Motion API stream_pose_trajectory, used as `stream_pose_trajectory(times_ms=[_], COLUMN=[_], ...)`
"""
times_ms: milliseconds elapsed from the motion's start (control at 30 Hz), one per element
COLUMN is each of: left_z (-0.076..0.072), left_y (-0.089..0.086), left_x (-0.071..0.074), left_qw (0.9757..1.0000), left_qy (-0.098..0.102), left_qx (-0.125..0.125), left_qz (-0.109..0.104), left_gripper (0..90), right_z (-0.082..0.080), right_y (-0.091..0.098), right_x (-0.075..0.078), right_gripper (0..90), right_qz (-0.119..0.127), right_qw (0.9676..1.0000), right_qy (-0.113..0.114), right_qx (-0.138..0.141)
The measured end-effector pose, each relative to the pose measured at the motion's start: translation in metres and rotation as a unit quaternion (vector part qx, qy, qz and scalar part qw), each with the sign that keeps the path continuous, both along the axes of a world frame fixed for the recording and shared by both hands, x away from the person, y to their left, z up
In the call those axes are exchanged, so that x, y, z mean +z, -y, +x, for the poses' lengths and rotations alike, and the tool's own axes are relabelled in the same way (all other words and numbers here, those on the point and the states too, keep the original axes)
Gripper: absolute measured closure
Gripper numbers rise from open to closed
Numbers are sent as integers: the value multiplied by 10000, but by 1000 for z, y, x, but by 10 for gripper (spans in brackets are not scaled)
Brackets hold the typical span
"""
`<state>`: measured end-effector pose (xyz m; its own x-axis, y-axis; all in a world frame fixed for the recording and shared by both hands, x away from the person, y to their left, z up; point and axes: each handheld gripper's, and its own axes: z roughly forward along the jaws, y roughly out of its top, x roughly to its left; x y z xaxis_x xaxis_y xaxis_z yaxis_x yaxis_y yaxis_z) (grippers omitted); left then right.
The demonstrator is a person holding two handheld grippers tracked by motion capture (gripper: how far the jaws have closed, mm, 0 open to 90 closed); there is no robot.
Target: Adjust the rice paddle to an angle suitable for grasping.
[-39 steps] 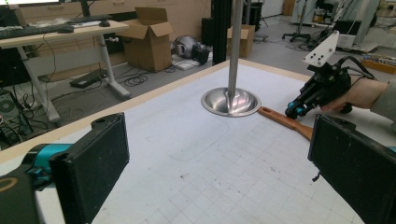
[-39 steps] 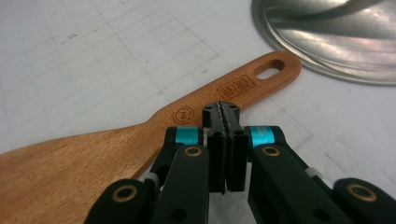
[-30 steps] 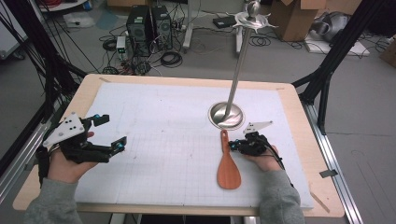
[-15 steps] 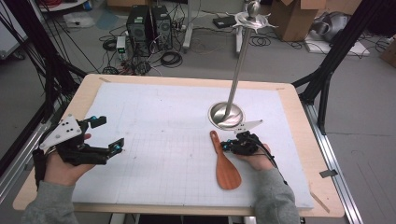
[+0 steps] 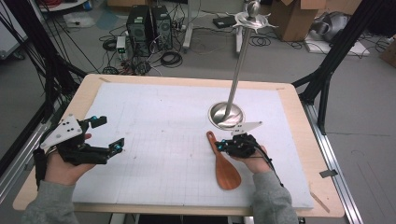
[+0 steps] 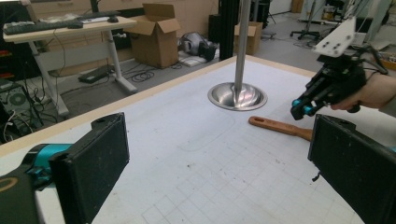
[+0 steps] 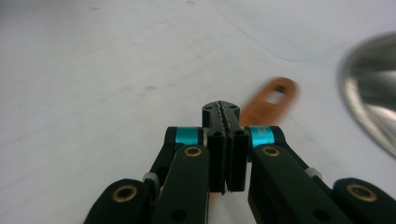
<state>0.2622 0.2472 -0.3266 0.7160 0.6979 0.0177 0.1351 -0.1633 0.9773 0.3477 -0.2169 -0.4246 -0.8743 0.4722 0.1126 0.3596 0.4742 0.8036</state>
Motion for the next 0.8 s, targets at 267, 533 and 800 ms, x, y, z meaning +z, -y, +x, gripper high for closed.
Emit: stream_pose_trajectory(times_ms=[267, 533, 800], left_z=[2, 7, 15], left_y=[4, 6, 14], left_x=[1, 0, 1], left_qw=[10000, 10000, 9998], left_qy=[13, -11, -8], left_qx=[-59, -85, -223], left_qz=[20, 5, -15], left_gripper=[56, 56, 56], right_z=[-25, -33, -45], right_y=[-30, -37, -36], right_x=[-2, -14, -12], right_gripper=[894, 895, 895], right_qz=[-588, -846, -933], right_qw=[9968, 9937, 9913], right_qy=[1, -205, -313], right_qx=[536, 700, 872])
